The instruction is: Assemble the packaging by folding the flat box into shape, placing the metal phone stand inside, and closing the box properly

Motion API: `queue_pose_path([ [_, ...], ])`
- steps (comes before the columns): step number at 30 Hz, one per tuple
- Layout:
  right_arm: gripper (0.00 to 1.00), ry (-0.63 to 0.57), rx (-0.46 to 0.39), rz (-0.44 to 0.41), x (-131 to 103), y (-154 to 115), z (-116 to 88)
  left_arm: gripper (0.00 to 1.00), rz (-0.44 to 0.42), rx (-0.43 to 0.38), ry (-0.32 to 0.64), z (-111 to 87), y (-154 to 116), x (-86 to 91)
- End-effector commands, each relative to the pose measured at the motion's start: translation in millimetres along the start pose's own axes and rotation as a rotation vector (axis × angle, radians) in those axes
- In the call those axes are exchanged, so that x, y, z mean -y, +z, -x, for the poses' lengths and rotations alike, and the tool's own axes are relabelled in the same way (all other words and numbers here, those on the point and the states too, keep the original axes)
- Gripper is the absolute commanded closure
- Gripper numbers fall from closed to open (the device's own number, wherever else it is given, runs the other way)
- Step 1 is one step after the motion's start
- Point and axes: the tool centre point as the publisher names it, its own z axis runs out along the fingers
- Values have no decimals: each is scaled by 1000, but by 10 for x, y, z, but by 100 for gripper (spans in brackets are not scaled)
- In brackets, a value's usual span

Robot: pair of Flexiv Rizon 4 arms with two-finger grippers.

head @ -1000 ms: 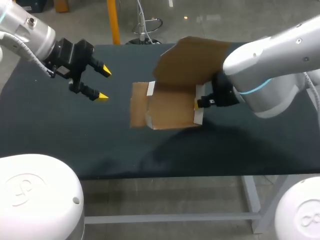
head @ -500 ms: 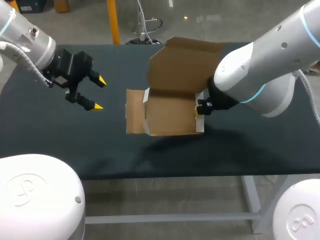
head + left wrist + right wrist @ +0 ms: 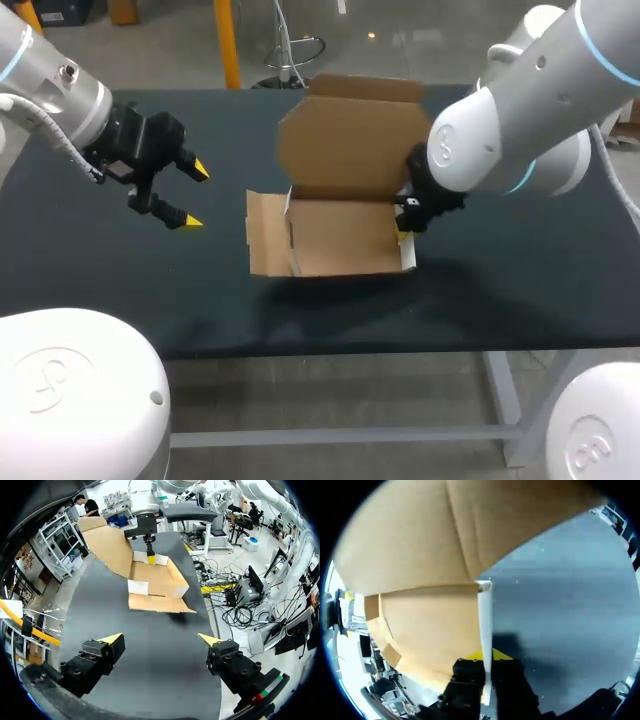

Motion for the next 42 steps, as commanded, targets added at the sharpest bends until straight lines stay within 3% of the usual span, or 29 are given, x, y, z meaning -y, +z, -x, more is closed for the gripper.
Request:
queue_pose_path([
  [1,100,2,57,-143,-34,-20,-26,0,5,0,-1,-12,-8,8],
  [4,100,2,57,-143,-34,-20,-26,0,5,0,-1,-12,-8,8],
  [12,100,110,187,-252,46,26,-194,0,5,0,-1,-12,-8,8],
  [18,100,145,198,-327,131,51,-256,0,5,0,-1,-12,-8,8],
  [29,100,208,205,-434,266,216,-143,0,5,0,-1,-12,-8,8],
  [42,100,220,214,-495,225,383,-63,0,5,0,-1,-12,-8,8],
])
